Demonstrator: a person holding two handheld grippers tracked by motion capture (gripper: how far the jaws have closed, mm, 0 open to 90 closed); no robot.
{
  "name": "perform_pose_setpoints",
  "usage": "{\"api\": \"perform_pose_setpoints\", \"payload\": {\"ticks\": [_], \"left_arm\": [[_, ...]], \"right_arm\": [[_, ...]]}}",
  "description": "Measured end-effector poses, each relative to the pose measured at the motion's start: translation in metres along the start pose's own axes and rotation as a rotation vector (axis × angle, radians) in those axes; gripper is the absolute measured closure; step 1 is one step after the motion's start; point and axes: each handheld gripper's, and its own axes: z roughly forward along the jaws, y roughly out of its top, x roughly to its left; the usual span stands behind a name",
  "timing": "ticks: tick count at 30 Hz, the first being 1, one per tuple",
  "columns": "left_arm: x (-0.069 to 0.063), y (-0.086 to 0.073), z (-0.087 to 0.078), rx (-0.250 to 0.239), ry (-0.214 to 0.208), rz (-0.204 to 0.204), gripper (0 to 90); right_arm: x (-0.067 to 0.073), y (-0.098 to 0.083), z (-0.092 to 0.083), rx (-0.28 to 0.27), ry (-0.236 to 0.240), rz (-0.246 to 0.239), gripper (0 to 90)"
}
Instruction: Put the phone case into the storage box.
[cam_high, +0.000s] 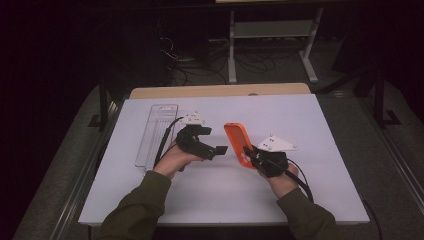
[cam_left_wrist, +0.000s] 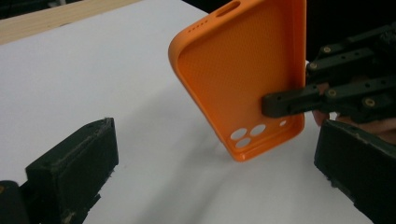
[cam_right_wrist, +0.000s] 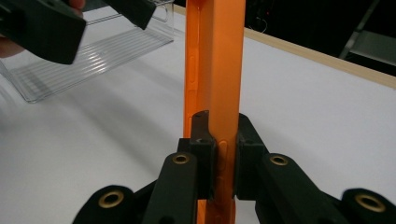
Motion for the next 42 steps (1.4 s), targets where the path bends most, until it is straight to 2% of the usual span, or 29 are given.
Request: {"api": "perform_pose_setpoints", "payload": {"ticks": [4, 9, 11, 13, 19, 22, 24, 26, 31, 33, 36, 42], "left_arm": [[-0.001, 0.001, 0.004, -0.024, 0.0, -0.016, 0.0], [-0.002, -0.001, 0.012, -0.02, 0.014, -0.008, 0.0], [-0.003, -0.002, 0.014, -0.022, 0.027, -0.01, 0.0], [-0.004, -0.003, 0.016, -0.034, 0.029, -0.019, 0.0], [-0.008, -0.003, 0.018, -0.047, 0.034, -0.021, 0.0], [-0.01, -0.002, 0.018, -0.054, 0.02, -0.03, 0.0], [-0.011, -0.001, 0.018, -0.055, 0.028, -0.028, 0.0], [-0.012, -0.002, 0.019, -0.06, 0.033, -0.034, 0.0], [-0.012, -0.002, 0.02, -0.062, 0.035, -0.03, 0.0], [-0.014, -0.002, 0.021, -0.069, 0.038, -0.041, 0.0], [-0.015, -0.002, 0.022, -0.067, 0.046, -0.032, 0.0], [-0.019, -0.001, 0.023, -0.09, 0.054, -0.057, 0.0]], "right_arm": [[0.002, 0.0, 0.0, -0.002, 0.001, 0.004, 79.7], [0.005, 0.0, 0.001, -0.003, 0.015, 0.018, 79.6], [0.005, 0.0, 0.001, -0.001, 0.015, 0.006, 79.6], [0.007, 0.001, 0.002, -0.004, 0.023, 0.016, 79.6], [0.013, 0.002, 0.004, -0.001, 0.036, 0.031, 79.5], [0.016, 0.003, 0.005, 0.0, 0.041, 0.033, 79.5], [0.016, 0.003, 0.006, -0.003, 0.04, 0.023, 79.5], [0.018, 0.003, 0.006, 0.003, 0.049, 0.041, 79.5], [0.02, 0.003, 0.008, 0.0, 0.053, 0.032, 79.4], [0.022, 0.003, 0.008, 0.002, 0.057, 0.048, 79.4], [0.023, 0.003, 0.008, 0.003, 0.057, 0.051, 79.4], [0.027, 0.003, 0.01, 0.007, 0.064, 0.053, 79.4]]}}
